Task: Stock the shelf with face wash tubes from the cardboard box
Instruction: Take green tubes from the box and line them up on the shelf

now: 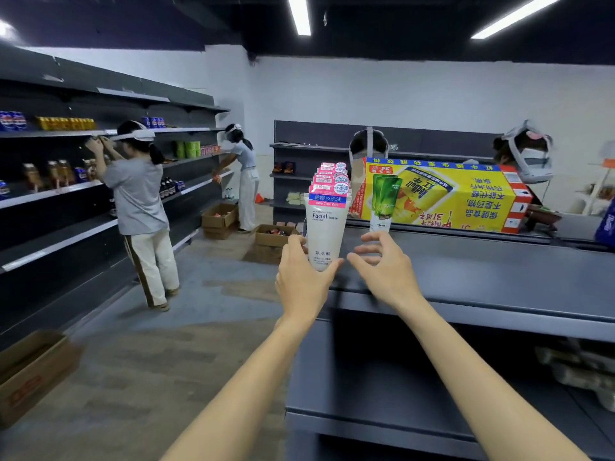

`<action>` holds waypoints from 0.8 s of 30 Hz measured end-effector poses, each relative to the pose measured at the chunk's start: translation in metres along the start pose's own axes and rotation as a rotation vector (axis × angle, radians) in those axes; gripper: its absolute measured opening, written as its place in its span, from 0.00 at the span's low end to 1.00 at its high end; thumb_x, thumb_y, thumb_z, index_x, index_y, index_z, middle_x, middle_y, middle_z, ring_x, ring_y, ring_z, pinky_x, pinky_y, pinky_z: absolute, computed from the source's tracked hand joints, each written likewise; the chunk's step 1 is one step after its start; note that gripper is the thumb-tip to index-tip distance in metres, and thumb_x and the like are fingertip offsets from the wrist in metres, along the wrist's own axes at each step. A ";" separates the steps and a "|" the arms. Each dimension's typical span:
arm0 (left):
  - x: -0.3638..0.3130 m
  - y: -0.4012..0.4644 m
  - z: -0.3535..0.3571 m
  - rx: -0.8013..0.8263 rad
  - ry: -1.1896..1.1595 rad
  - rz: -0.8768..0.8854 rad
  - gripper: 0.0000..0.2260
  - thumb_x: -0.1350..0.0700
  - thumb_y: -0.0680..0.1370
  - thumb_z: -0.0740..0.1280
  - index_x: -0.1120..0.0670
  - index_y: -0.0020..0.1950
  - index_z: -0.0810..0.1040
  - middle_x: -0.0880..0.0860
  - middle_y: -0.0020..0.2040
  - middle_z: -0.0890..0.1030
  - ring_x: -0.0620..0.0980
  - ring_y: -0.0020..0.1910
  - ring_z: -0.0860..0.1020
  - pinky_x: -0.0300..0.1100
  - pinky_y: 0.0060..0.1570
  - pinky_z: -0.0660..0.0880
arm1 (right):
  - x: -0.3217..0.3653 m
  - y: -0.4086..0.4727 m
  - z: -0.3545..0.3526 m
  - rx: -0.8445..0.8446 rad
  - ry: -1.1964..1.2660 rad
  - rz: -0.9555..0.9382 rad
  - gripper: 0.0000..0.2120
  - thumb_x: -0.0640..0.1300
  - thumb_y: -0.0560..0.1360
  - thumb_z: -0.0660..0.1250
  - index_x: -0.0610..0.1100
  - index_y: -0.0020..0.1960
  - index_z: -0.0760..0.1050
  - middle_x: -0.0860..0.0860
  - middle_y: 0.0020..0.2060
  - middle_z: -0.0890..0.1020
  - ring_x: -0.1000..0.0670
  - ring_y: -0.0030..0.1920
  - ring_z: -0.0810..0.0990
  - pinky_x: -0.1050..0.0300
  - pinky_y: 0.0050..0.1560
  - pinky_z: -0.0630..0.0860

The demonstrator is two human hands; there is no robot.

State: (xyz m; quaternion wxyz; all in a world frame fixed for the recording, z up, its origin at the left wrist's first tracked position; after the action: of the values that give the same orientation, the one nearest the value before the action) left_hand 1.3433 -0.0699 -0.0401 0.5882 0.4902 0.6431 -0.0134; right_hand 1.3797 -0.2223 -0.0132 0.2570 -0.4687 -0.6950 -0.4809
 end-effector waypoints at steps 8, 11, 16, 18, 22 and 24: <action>0.003 -0.011 -0.006 0.053 -0.019 0.016 0.31 0.47 0.67 0.79 0.54 0.62 0.68 0.52 0.57 0.73 0.52 0.56 0.76 0.49 0.52 0.77 | 0.004 -0.001 -0.008 -0.006 0.000 -0.005 0.15 0.46 0.74 0.72 0.50 0.58 0.72 0.54 0.49 0.83 0.62 0.45 0.82 0.73 0.39 0.71; -0.006 -0.027 -0.014 -0.031 -0.067 0.048 0.29 0.53 0.68 0.78 0.55 0.64 0.70 0.53 0.59 0.71 0.53 0.58 0.75 0.46 0.54 0.74 | 0.003 -0.008 -0.013 -0.003 -0.007 -0.006 0.15 0.47 0.74 0.72 0.50 0.57 0.72 0.54 0.49 0.83 0.61 0.44 0.82 0.73 0.40 0.71; -0.024 -0.053 -0.015 0.019 -0.050 0.143 0.21 0.53 0.69 0.75 0.52 0.59 0.72 0.48 0.52 0.74 0.48 0.51 0.76 0.41 0.48 0.74 | -0.007 -0.029 -0.031 -0.035 -0.039 0.015 0.14 0.46 0.75 0.71 0.48 0.58 0.72 0.55 0.48 0.82 0.59 0.44 0.83 0.69 0.41 0.74; -0.025 -0.064 -0.014 0.059 -0.042 0.158 0.19 0.53 0.70 0.75 0.51 0.58 0.73 0.46 0.50 0.75 0.46 0.48 0.76 0.43 0.47 0.75 | -0.014 -0.040 -0.041 -0.037 -0.031 0.026 0.14 0.47 0.75 0.71 0.49 0.58 0.72 0.56 0.49 0.82 0.59 0.45 0.83 0.65 0.43 0.77; -0.015 -0.096 -0.004 0.102 -0.056 0.094 0.17 0.53 0.70 0.74 0.50 0.56 0.74 0.45 0.49 0.78 0.42 0.42 0.76 0.42 0.45 0.75 | -0.035 -0.074 -0.055 -0.041 0.014 0.041 0.14 0.46 0.74 0.72 0.50 0.58 0.73 0.57 0.50 0.82 0.61 0.44 0.83 0.64 0.47 0.78; -0.006 -0.117 0.007 0.152 -0.044 0.038 0.17 0.53 0.70 0.75 0.49 0.56 0.74 0.44 0.49 0.78 0.42 0.41 0.76 0.41 0.44 0.75 | -0.050 -0.094 -0.058 -0.016 0.018 0.070 0.15 0.46 0.74 0.72 0.51 0.58 0.73 0.58 0.50 0.82 0.62 0.45 0.82 0.66 0.45 0.77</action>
State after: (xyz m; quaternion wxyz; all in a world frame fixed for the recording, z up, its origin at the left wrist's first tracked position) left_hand 1.2718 -0.1386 -0.1025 0.5636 0.5451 0.6176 -0.0620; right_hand 1.3110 -0.3045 -0.0707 0.2764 -0.4905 -0.6719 -0.4812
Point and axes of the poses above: each hand's wrist, its own y-axis towards the middle knuckle, its own z-axis out of the palm, x = y × z, the point moved 3 cm from there along y, towards the middle knuckle
